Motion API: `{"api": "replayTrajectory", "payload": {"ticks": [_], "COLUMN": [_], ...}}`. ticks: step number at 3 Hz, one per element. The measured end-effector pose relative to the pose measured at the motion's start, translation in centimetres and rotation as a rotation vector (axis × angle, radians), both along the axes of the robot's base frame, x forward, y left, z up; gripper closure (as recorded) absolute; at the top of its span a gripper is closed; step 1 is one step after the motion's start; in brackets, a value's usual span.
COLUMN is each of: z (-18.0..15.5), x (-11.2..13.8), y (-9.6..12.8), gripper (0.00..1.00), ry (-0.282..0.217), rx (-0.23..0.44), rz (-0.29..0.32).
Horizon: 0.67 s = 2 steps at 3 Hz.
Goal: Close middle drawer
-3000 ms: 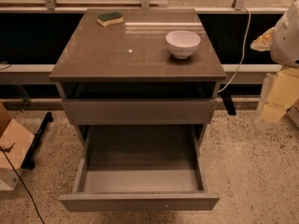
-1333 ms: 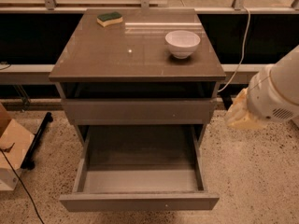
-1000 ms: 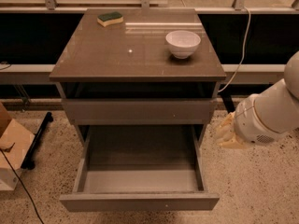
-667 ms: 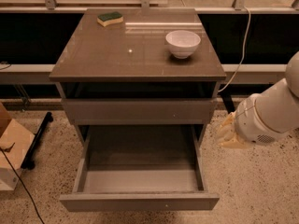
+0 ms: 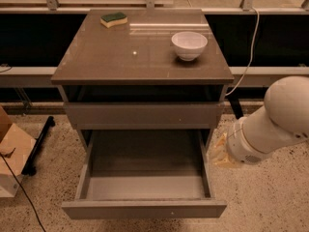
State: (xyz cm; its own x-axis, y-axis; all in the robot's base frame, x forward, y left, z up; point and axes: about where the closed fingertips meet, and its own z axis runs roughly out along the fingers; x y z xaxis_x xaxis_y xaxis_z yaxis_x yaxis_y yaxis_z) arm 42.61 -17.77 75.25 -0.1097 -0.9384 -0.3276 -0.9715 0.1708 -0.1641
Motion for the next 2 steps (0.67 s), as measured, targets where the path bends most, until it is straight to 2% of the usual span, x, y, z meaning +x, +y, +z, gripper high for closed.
{"api": "replayTrajectory", "payload": {"ticks": [1,2], "z": [-5.0,-10.5], "x": [-0.8,-2.3], "y": [0.6,1.0], "gripper": [1.00,1.00], "ry": [0.053,0.111], "rx": [0.012,0.060], "rz": [0.001,-0.005]}}
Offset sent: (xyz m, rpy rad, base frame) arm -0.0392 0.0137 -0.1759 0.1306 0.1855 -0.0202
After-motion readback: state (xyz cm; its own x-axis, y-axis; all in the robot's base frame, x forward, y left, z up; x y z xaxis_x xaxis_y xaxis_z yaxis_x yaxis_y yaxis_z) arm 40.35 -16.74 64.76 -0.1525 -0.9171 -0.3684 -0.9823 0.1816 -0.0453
